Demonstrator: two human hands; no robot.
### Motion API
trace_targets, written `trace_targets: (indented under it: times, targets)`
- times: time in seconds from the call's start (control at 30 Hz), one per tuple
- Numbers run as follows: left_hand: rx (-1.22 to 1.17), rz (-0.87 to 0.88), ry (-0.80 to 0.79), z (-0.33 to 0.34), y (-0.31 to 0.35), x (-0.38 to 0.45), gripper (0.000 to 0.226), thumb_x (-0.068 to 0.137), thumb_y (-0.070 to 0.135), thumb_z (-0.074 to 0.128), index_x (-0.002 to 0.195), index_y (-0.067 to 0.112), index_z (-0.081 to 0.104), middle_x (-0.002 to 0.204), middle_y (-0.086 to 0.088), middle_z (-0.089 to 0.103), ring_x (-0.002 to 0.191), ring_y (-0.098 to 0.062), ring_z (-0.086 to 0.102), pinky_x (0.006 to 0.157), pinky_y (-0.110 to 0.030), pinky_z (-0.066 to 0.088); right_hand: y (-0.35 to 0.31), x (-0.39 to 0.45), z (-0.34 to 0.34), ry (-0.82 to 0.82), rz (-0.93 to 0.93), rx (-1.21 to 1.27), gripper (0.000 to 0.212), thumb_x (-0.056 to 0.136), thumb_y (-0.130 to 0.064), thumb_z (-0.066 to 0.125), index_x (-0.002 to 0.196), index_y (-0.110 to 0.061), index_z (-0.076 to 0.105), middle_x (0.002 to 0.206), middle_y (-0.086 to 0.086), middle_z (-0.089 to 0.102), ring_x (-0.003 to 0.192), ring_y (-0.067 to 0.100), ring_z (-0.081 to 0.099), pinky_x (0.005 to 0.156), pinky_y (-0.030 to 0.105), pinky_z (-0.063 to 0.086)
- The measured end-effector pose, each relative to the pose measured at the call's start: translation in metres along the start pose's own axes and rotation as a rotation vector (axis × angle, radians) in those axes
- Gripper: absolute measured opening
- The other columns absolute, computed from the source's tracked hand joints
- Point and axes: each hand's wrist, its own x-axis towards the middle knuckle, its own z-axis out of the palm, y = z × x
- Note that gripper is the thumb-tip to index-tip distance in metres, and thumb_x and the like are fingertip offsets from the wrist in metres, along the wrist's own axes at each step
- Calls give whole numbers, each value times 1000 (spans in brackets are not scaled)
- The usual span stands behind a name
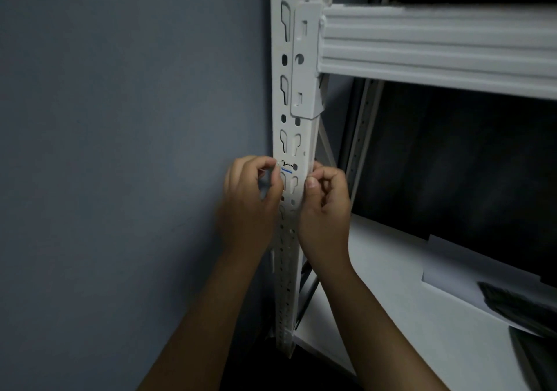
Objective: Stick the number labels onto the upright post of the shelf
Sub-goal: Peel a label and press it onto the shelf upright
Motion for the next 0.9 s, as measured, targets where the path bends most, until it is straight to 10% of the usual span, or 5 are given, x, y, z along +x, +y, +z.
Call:
trace_targets:
  times: [0.43, 0.9]
  targets:
    - [230, 156, -4, 1, -4, 5, 14, 88, 23, 53, 87, 13, 63, 89, 1, 61, 81, -9, 45, 60, -21, 37, -1, -2, -2, -24, -5, 46, 8, 99, -5, 46, 95, -10, 50, 91, -23, 60, 92, -16, 58, 66, 8, 46]
    - [223, 117, -20, 2, 1, 10, 5, 80, 17, 54, 79, 12, 57, 81, 1, 56, 75, -7, 43, 52, -15, 28, -5, -4, 2, -3, 20, 65, 19, 99, -9, 46, 87, -24, 48, 92, -26, 63, 96, -3, 62, 69, 15, 50]
